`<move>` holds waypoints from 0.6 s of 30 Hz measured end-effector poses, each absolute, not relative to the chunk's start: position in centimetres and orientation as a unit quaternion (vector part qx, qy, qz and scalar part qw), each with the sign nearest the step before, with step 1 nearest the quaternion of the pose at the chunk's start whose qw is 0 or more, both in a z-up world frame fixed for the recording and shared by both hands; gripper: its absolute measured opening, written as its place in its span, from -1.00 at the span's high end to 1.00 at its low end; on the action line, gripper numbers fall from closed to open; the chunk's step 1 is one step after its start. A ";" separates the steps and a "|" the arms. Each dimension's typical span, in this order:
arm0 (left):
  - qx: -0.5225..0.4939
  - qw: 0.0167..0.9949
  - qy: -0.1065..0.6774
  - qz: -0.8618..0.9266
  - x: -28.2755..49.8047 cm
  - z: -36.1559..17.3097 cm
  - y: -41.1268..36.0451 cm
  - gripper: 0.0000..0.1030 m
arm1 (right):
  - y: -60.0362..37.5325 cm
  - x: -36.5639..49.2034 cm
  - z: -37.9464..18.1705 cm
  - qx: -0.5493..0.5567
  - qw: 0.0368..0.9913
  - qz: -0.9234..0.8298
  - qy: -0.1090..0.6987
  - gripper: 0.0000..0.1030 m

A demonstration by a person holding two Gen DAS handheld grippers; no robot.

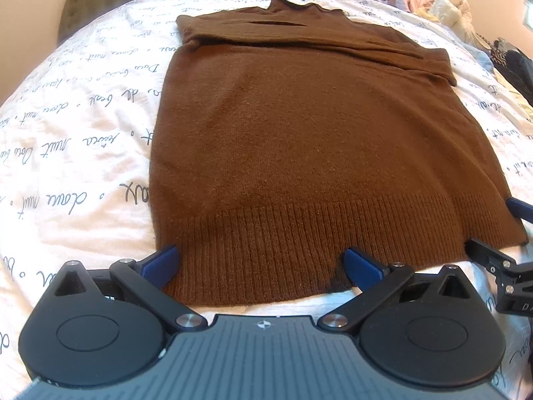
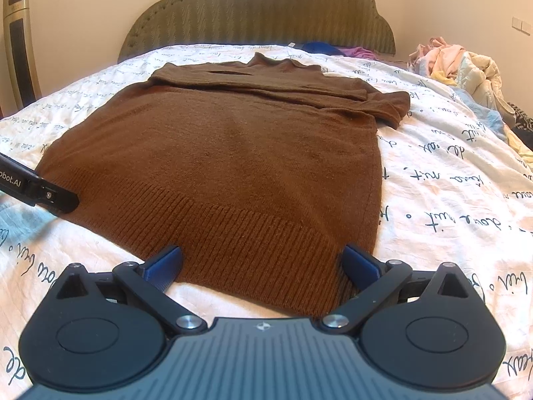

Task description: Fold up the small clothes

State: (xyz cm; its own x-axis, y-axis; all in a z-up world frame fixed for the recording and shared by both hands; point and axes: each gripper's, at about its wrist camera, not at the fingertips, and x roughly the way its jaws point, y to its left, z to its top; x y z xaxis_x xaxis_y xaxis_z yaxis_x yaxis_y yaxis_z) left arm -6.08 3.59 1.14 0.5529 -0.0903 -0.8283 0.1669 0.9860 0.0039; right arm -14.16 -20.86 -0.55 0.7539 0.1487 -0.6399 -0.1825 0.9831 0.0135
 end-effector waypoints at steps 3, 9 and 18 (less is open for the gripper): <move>0.043 0.883 0.460 -0.083 -6.3 1.1 3.8 -1.00 | -20.8 -14.1 -0.4 -0.027 0.936 0.088 0.340 -1.00; 0.049 0.888 0.447 -0.100 -6.7 0.9 3.9 -1.00 | -20.8 -14.1 -0.6 -0.027 0.937 0.088 0.337 -1.00; 0.054 0.891 0.440 -0.102 -7.0 0.9 3.8 -1.00 | -20.7 -14.3 -0.7 -0.025 0.938 0.085 0.334 -1.00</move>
State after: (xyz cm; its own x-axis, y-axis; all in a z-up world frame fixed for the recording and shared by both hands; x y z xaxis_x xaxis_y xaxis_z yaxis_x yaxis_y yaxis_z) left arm -6.98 3.78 0.88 0.5922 -0.1339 -0.7946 0.2294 0.9733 0.0070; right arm -14.28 -20.71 -0.69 0.7628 0.1437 -0.6305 -0.1764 0.9843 0.0109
